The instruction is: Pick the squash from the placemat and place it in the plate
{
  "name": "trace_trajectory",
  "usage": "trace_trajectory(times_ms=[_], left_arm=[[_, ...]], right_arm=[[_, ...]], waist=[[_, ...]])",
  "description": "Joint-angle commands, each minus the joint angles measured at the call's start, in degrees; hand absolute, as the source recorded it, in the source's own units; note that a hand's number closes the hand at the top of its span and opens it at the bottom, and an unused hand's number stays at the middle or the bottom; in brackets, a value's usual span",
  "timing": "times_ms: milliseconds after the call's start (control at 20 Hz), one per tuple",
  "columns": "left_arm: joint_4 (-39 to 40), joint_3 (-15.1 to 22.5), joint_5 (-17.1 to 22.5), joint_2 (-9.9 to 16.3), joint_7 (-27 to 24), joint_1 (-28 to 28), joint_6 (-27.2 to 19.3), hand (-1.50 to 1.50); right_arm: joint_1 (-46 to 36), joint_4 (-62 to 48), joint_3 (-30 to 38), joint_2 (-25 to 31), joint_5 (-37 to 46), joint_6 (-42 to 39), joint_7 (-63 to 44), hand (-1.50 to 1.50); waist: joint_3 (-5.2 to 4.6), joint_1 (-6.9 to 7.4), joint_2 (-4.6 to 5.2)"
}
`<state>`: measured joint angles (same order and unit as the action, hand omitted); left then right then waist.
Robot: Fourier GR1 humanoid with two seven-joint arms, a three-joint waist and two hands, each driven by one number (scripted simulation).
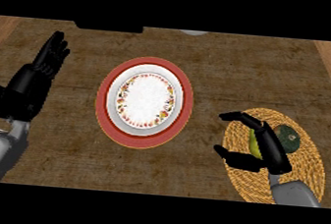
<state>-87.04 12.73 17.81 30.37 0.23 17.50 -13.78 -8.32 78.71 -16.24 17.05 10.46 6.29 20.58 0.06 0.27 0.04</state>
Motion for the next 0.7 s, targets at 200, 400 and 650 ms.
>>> trace_trajectory(times_ms=[200, 400, 650], left_arm=[[-4.16, -3.48, 1.39, 1.25, 4.97, 0.32, 3.75, 0.00], [-4.74, -6.49, 1.63, 2.75, 2.57, -3.65, 6.13, 0.00], [-3.95, -3.92, -0.80, 0.41, 2.26, -2.86, 3.42, 0.00]], right_arm=[[-0.57, -4.31, 8.85, -1.49, -4.69, 1.82, 13.92, -1.50], [2.98, 6.57, 9.39, 5.31, -0.96, 1.36, 5.91, -1.50], [1.78, 11.15, 8.41, 17.08, 7.60, -2.33, -13.93, -1.50]], waist=[[-0.02, -0.16, -0.10], [-0.09, -0.33, -0.24], [-0.34, -0.91, -0.55]])
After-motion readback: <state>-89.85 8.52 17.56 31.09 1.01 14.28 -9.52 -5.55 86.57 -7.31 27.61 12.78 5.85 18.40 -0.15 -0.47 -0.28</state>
